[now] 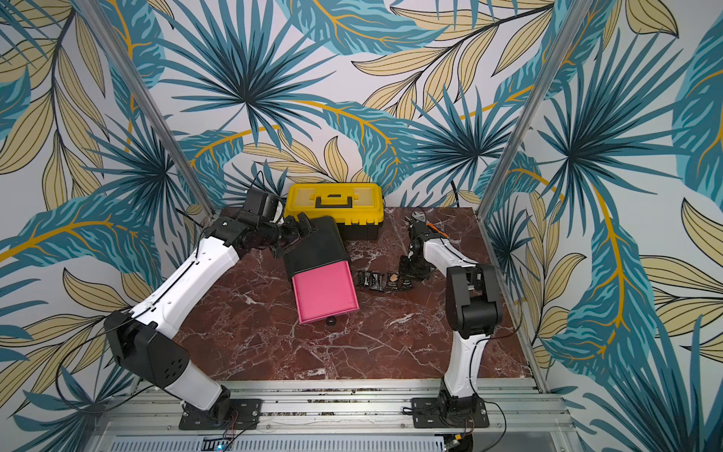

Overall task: Take the cookies out of the drawer
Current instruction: Place the cookie at the center of the board.

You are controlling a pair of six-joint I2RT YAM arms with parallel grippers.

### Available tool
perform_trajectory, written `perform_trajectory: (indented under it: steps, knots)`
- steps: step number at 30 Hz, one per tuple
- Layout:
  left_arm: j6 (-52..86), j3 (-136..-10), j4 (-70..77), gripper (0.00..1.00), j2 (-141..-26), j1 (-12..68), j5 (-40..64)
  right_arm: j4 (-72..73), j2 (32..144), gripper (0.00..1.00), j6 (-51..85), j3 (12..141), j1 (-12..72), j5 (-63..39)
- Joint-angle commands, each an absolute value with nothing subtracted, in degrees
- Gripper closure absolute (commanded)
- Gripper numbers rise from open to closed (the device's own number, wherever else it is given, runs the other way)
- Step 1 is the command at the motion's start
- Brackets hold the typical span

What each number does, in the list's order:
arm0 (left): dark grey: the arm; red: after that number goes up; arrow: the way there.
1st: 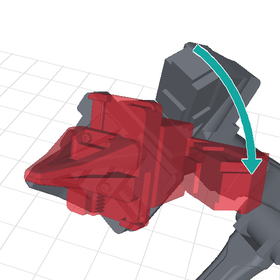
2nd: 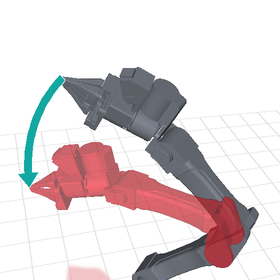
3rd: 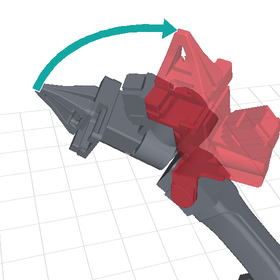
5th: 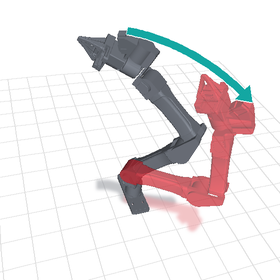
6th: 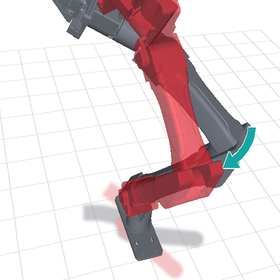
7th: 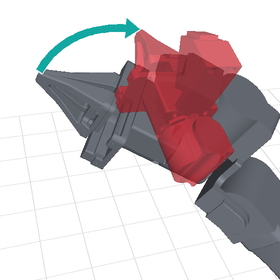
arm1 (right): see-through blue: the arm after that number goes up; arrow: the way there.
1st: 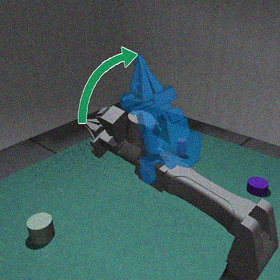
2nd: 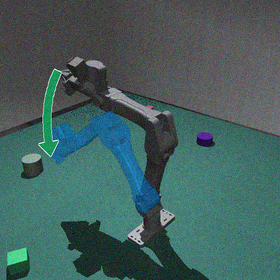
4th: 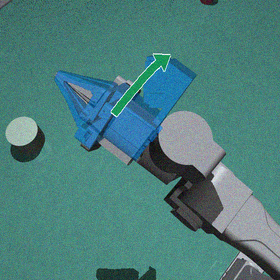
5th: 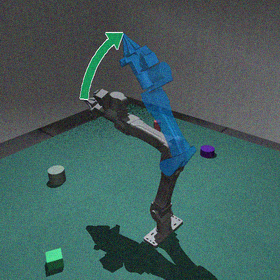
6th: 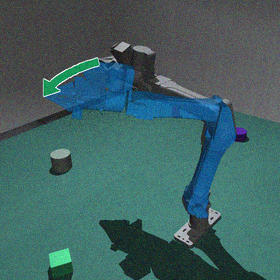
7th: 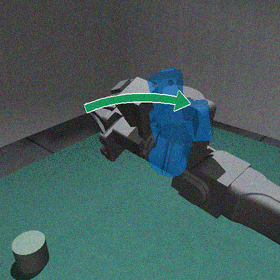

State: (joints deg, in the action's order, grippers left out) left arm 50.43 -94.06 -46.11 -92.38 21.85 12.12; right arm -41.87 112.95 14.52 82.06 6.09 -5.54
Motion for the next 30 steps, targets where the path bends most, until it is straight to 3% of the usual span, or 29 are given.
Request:
perform_trajectory:
  steps: [1, 6, 15, 19, 24, 30]
  knots:
    - [50.2, -97.2, -46.0, 0.0, -92.6, 21.4, 11.2, -42.4, 113.7, 0.69, 13.3, 81.0, 6.0, -6.9]
    - [49.7, -97.1, -46.4, 0.0, -92.5, 21.2, 11.1, -42.4, 112.6, 0.68, 13.1, 79.9, 6.0, -7.6]
    - [48.7, -96.5, -47.8, 0.0, -92.0, 20.6, 11.2, -42.2, 112.4, 0.58, 12.5, 79.5, 6.1, -12.0]
    - [47.8, -95.5, -48.5, 0.0, -91.1, 20.3, 10.7, -42.3, 111.1, 0.46, 13.3, 79.2, 6.1, -10.9]
    - [48.7, -92.9, -48.3, 0.0, -89.8, 17.8, 11.9, -42.3, 105.2, 0.35, 17.0, 78.1, 6.1, -6.9]
    - [46.8, -93.7, -50.2, 0.0, -90.2, 16.3, 12.9, -41.5, 94.3, 0.32, 23.7, 74.8, 6.6, -6.4]
